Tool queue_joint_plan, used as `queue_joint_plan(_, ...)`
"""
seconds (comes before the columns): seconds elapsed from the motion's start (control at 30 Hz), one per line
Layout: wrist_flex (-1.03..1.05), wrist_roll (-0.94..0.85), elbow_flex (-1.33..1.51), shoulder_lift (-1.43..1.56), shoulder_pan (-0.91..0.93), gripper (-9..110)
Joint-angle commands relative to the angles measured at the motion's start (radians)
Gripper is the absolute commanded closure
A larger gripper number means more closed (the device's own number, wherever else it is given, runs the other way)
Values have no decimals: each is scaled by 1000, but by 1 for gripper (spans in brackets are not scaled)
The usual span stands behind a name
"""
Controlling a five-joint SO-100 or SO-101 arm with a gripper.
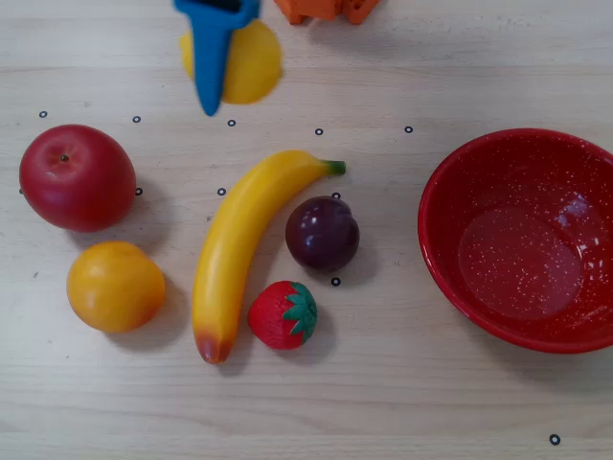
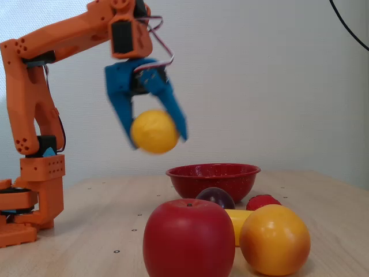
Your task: Put the lemon in the red bowl.
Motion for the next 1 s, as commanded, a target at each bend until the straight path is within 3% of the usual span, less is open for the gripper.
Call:
queue_joint_plan(0.0,77,-104,-170,75,112,101)
queue_joint_plan(0.27,-89,-195,-282,86,387,101)
queue_joint_plan(0.7,-672,-31,-77,63,667,98)
queue_joint_plan(0.97,-850,37,55,-14,758,101)
